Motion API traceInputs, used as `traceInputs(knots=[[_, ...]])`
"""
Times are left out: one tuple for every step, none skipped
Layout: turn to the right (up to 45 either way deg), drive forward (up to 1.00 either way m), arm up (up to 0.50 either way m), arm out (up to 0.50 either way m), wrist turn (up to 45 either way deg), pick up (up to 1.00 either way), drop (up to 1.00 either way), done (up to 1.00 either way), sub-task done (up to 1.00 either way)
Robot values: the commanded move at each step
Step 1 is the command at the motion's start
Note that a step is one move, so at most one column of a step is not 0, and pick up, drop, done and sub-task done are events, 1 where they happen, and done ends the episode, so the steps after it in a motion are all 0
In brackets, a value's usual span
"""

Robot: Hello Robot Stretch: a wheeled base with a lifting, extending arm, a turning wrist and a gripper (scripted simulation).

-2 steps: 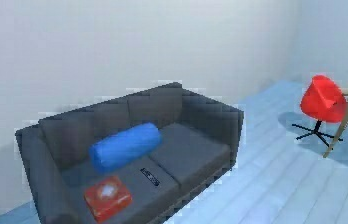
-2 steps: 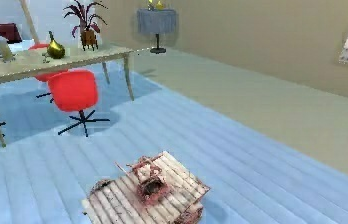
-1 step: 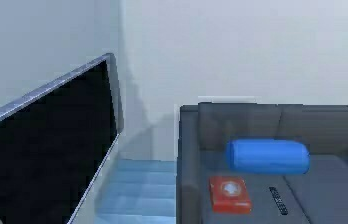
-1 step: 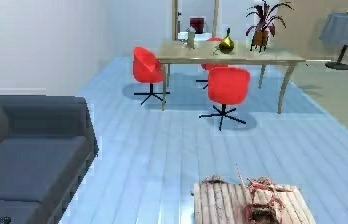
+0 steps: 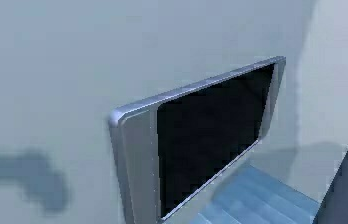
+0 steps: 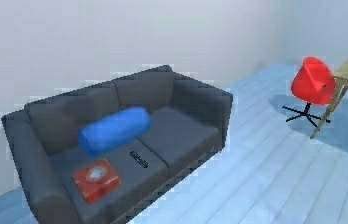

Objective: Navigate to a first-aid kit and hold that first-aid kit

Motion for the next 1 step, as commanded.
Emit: traceInputs(knots=[[-24.0, 0.00, 0.00, 0.00, 0.0, 0.00, 0.00, 0.00, 0.00]])
